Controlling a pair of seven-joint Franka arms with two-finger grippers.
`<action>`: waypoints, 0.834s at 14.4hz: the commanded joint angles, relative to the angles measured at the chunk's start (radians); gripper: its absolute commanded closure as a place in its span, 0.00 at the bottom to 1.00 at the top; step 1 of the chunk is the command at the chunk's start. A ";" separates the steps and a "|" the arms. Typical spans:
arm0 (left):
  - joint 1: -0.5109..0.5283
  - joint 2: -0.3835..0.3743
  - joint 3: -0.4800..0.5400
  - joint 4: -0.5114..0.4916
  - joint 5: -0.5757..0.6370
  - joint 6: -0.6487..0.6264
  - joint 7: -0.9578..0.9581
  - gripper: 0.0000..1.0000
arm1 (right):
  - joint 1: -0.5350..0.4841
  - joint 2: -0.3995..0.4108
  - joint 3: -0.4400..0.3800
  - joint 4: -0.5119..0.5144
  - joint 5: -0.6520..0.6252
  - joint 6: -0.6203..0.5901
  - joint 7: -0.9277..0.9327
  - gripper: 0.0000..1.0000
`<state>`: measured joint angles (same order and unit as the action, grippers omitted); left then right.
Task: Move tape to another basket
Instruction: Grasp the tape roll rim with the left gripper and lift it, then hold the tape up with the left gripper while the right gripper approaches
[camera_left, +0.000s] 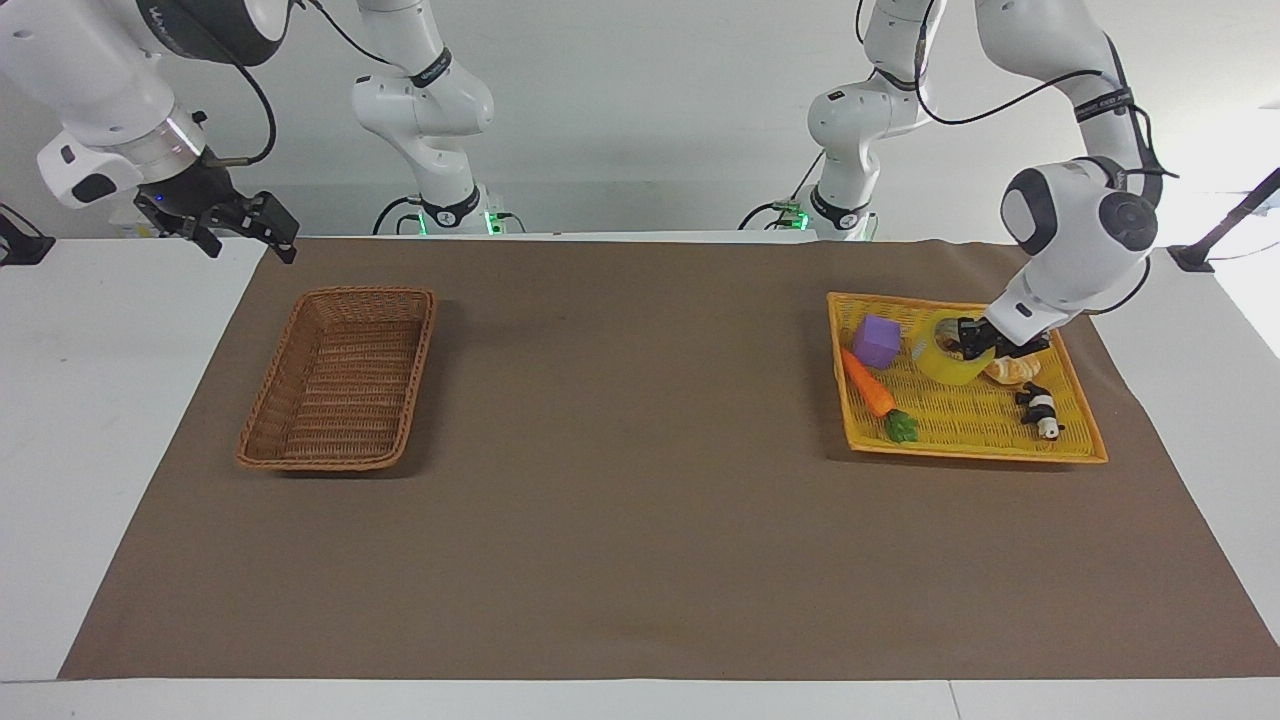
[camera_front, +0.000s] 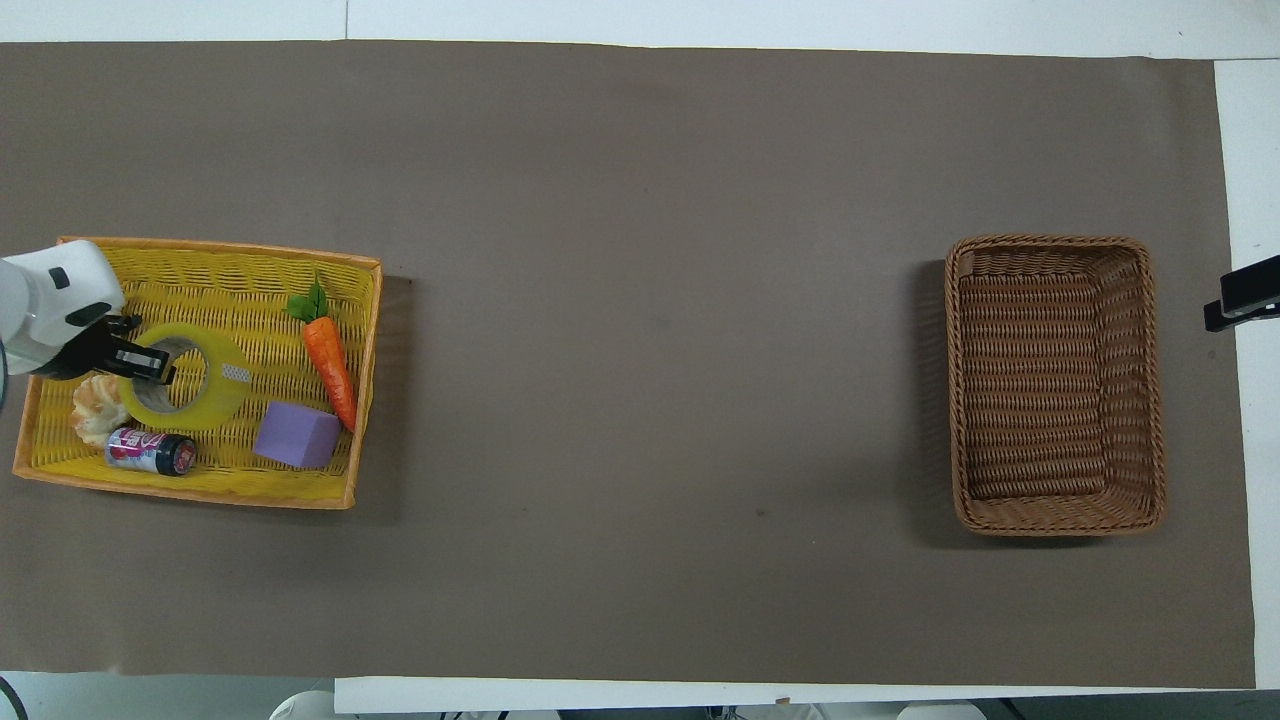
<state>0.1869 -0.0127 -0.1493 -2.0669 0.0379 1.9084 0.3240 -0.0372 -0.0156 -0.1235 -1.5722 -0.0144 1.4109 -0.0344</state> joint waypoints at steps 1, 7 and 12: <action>-0.094 0.000 -0.001 0.152 -0.028 -0.168 -0.142 1.00 | -0.006 -0.017 0.004 -0.019 -0.003 -0.004 -0.021 0.01; -0.443 -0.001 -0.003 0.180 -0.220 -0.068 -0.586 1.00 | -0.006 -0.017 0.004 -0.019 -0.003 -0.004 -0.019 0.01; -0.520 -0.010 -0.003 0.172 -0.294 -0.061 -0.663 1.00 | -0.018 -0.036 0.005 -0.098 0.288 0.046 -0.125 0.01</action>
<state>-0.3350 -0.0112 -0.1744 -1.8898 -0.2267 1.8389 -0.3413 -0.0379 -0.0165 -0.1226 -1.5951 0.1566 1.4157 -0.1153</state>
